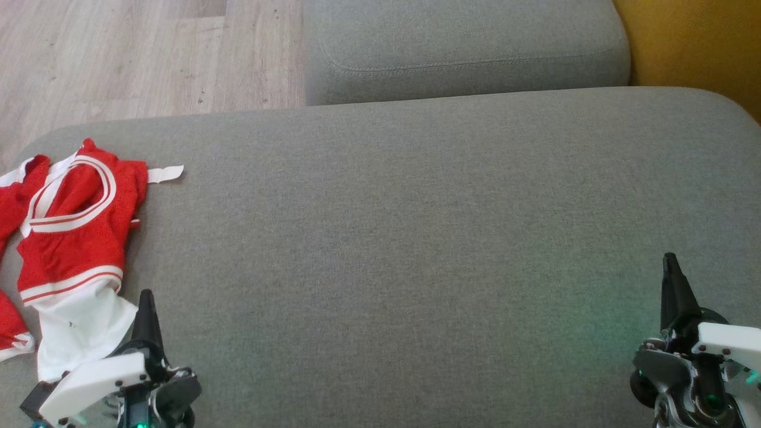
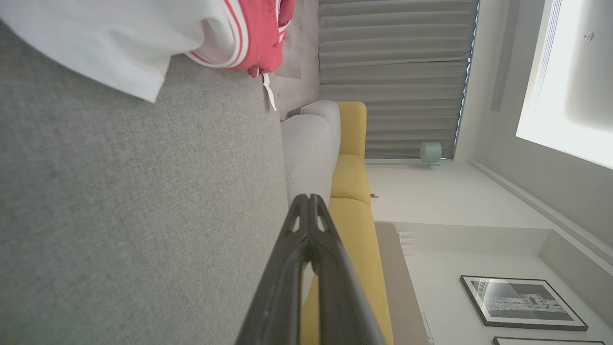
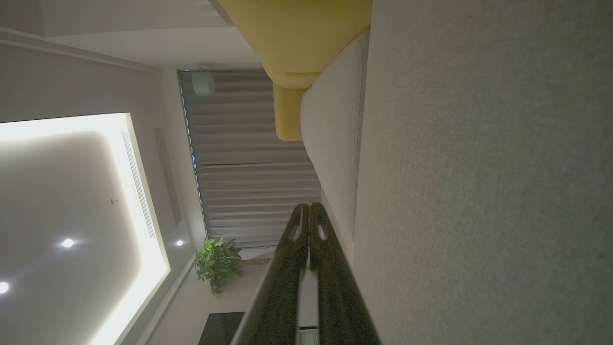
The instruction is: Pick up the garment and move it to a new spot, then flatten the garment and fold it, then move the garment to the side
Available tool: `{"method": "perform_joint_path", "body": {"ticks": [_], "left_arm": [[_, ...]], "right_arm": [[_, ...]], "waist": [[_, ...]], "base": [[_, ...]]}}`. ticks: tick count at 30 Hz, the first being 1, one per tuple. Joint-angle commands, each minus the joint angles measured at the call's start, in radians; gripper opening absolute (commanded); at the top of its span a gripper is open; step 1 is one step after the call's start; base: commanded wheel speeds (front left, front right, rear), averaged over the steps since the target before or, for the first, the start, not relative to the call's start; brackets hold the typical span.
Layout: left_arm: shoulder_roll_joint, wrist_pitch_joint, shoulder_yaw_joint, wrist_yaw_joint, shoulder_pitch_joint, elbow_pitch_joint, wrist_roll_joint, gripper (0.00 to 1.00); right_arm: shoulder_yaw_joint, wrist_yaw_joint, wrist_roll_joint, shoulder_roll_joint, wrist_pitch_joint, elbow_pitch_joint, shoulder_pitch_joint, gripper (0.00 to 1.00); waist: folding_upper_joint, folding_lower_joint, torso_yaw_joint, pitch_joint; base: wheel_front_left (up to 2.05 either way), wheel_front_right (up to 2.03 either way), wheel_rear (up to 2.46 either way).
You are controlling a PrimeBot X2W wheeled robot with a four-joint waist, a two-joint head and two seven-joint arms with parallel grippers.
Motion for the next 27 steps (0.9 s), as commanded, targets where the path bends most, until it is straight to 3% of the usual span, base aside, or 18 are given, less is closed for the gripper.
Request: {"method": "perform_joint_path", "body": {"ticks": [1,9,10,19,27], "left_arm": [[0.005,0.003,0.037,-0.007,-0.048,-0.029,-0.005,0.00],[0.005,0.003,0.037,-0.007,-0.048,-0.029,-0.005,0.00],[0.000,0.000,0.000,0.000,0.000,0.000,0.000,1.00],[0.000,-0.022,-0.018,0.001,0.011,0.010,0.010,1.00],[0.001,-0.046,-0.029,0.000,0.015,0.003,0.046,1.00]], "right_arm": [[0.021,0.007,0.007,-0.007,0.006,-0.038,-0.055,0.00],[0.021,0.007,0.007,-0.007,0.006,-0.038,-0.055,0.00],[0.000,0.000,0.000,0.000,0.000,0.000,0.000,1.00],[0.022,0.000,-0.023,0.000,-0.022,0.016,0.004,1.00],[0.045,0.000,-0.115,0.000,-0.046,0.006,0.000,1.00]], "waist": [[0.0000,0.0000,0.000,0.000],[0.0000,0.0000,0.000,0.000],[0.0000,0.0000,0.000,0.000],[0.0000,0.0000,0.000,0.000],[0.0000,0.0000,0.000,0.000]], "base": [[0.00,0.00,0.00],[0.00,0.00,0.00],[0.00,0.00,0.00],[0.00,0.00,0.00],[0.00,0.00,0.00]]}}
